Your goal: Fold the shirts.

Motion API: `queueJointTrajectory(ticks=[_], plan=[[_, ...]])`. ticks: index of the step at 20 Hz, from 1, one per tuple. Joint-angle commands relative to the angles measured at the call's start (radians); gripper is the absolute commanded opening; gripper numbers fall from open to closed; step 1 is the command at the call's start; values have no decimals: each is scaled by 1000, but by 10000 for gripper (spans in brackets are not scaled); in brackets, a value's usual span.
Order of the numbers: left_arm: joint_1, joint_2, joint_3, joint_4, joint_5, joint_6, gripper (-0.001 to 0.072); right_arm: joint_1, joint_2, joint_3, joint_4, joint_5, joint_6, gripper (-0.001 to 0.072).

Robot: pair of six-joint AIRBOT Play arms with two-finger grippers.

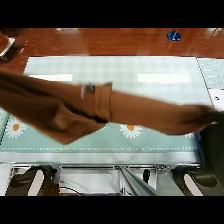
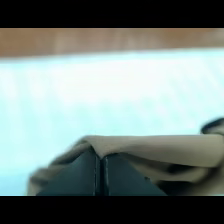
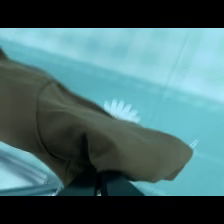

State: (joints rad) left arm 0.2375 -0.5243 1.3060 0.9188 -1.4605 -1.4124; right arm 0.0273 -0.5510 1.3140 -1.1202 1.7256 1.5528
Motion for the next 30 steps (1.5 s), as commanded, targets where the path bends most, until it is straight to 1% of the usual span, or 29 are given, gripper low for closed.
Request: queueJointTrajectory(ticks=[1,3,5,7,9,11,13,15,17,18,19,20,21,22,24,25,27,28,30], plan=[[-21,5,-209,13,-66,-25,18,1,46,-319,81,-55,-17,22],[-23,2,-352,8,23,-22,19,1,35,-442,21,-160,-27,21],[-39,-22,-482,-7,155,-20,19,0,-10,-519,-79,-278,-26,21],[-72,-85,-581,-32,296,-10,19,0,-109,-532,-182,-372,-14,21],[-130,-192,-625,-40,427,16,19,0,-229,-532,-251,-495,9,22],[-207,-331,-623,-60,528,17,19,1,-360,-529,-240,-626,15,22],[-286,-473,-616,-120,606,17,19,1,-489,-503,-167,-729,14,22],[-341,-600,-584,-164,664,16,20,0,-605,-442,-117,-788,14,22],[-357,-696,-526,-192,661,16,19,0,-711,-347,-116,-761,15,22],[-357,-727,-493,-206,636,16,19,0,-755,-297,-116,-734,15,47],[-355,-746,-461,-205,602,16,20,0,-787,-254,-116,-709,14,182],[-349,-756,-426,-204,560,16,65,0,-813,-212,-121,-682,14,369],[-342,-759,-393,-196,514,16,384,0,-825,-175,-139,-658,14,418],[-330,-759,-353,-167,451,13,511,-2,-825,-144,-173,-638,15,418],[-287,-748,-272,-56,295,12,510,-36,-803,-85,-235,-555,15,418],[-255,-724,-256,-11,250,11,510,-69,-775,-78,-270,-520,13,418],[-169,-632,-293,62,222,-19,510,-179,-688,-123,-312,-471,7,419],[-123,-575,-352,90,223,-49,510,-245,-634,-191,-294,-491,11,418],[-59,-488,-530,86,183,-105,510,-381,-509,-417,-172,-588,10,418]])
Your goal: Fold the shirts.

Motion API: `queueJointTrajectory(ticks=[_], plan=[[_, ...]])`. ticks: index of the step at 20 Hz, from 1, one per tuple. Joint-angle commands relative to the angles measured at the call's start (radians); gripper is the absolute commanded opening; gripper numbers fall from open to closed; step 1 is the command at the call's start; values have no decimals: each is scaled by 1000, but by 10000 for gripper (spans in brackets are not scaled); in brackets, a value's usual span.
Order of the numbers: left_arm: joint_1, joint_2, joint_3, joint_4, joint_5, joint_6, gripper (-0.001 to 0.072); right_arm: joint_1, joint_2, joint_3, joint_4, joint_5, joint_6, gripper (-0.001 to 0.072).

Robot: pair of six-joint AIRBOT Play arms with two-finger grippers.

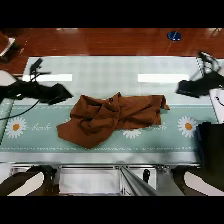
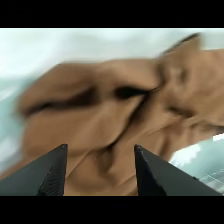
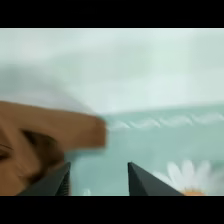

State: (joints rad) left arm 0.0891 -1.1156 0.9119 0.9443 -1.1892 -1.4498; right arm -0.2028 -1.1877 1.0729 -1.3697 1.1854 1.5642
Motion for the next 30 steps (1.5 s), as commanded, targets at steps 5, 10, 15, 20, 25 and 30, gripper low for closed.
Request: queueJointTrajectory(ticks=[5,10,15,20,25,30], plan=[[76,157,-473,6,-148,-55,510,-261,301,-601,394,-139,-179,414],[7,142,-500,4,-74,-101,509,-261,304,-637,439,-129,-212,409],[-109,63,-505,-41,12,-120,509,-261,304,-637,449,-127,-211,409],[-195,18,-504,-222,275,-129,508,-261,304,-637,449,-109,-208,409],[-227,-5,-503,-317,436,-71,26,-261,304,-637,449,-115,-197,409],[-224,-6,-484,-318,384,-1,19,-261,303,-599,480,-153,-208,409]])
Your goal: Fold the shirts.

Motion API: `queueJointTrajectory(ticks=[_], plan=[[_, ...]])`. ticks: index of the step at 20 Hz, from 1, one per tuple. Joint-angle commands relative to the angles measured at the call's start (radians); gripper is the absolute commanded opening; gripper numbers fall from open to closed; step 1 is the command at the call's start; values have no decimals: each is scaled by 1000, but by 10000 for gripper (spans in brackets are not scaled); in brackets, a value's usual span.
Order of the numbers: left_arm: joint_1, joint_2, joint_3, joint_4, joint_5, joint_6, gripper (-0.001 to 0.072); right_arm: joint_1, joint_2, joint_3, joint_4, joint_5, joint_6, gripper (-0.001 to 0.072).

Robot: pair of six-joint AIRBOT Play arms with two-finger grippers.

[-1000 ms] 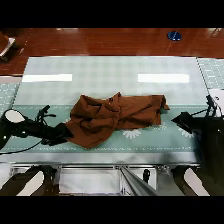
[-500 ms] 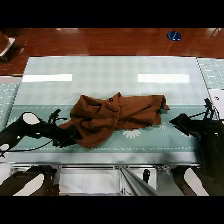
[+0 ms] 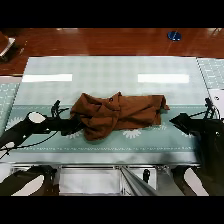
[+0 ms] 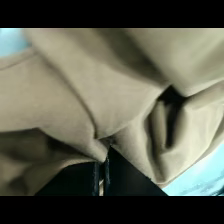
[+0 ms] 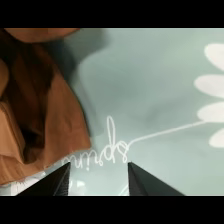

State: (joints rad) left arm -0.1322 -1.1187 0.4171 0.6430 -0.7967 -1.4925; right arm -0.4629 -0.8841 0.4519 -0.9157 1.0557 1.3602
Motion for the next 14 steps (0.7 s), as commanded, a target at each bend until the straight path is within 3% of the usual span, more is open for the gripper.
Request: queueJointTrajectory(ticks=[1,5,14], plan=[[-3,-3,14,-16,-11,42,19,0,0,34,54,-37,-5,409],[-3,-3,18,-16,-18,53,19,55,-107,97,129,-48,-46,409],[-3,-3,18,-16,-33,52,19,320,-541,431,177,-140,-35,409]])
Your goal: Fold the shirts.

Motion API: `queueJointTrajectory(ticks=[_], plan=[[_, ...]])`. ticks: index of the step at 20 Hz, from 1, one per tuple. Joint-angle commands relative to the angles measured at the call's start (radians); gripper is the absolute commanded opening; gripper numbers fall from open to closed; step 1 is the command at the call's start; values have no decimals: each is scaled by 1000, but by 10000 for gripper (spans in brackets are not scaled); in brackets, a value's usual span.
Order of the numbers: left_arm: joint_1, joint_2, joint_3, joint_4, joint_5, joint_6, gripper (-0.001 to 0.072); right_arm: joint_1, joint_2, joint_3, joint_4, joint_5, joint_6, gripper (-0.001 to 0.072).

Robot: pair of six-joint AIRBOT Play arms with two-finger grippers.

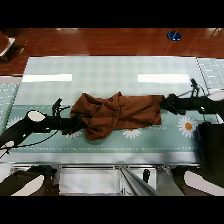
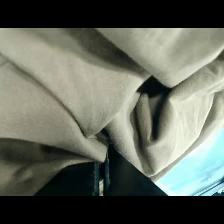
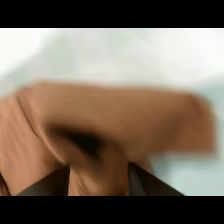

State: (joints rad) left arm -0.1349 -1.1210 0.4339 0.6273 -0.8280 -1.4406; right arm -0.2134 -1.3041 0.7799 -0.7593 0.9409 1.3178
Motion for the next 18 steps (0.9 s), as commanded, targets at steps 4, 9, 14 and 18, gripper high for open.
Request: queueJointTrajectory(ticks=[4,9,14,18], plan=[[19,0,16,0,13,12,19,119,-222,213,24,10,9,96],[204,78,277,-82,-74,66,19,96,-127,480,-109,217,-4,22],[390,174,719,-329,-80,94,19,92,14,970,-223,354,70,22],[504,235,1030,-333,-153,94,19,92,166,1195,-291,405,100,22]])
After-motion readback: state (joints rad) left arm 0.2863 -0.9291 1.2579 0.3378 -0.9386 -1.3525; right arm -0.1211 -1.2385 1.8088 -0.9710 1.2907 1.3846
